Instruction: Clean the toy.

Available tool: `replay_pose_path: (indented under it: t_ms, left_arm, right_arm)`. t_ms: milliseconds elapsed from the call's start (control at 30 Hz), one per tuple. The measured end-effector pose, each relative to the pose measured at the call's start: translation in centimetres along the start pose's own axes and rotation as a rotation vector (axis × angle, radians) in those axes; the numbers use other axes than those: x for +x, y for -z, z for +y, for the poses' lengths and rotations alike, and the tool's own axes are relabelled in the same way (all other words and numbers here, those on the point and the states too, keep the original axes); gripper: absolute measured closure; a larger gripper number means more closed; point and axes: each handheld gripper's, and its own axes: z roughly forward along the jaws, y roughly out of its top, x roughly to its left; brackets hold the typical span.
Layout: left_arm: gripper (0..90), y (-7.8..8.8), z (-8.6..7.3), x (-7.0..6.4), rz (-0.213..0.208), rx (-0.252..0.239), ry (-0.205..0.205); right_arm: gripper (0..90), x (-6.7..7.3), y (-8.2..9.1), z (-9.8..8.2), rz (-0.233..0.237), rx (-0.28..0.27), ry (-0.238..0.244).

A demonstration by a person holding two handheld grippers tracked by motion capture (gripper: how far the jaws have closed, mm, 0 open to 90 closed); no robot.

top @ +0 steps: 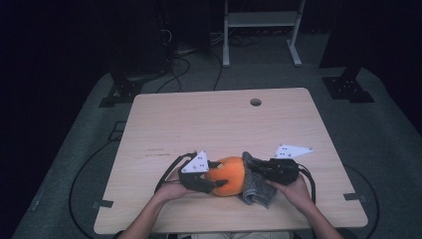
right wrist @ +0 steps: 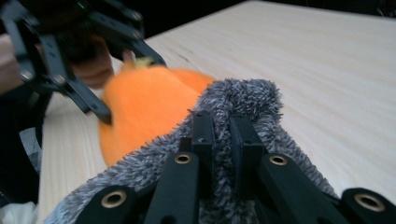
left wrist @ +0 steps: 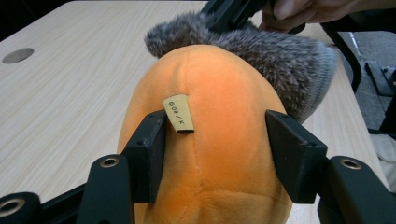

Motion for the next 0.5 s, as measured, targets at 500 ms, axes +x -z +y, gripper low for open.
replay_pose_path:
  t_ms: [500]
  left_arm:
    - [41.1, -0.2, 0.1, -0.3, -0.016, -0.002, -0.016]
  right_arm:
    - [81.7, -0.4, 0.1, -0.2, -0.043, 0.028, 0.013]
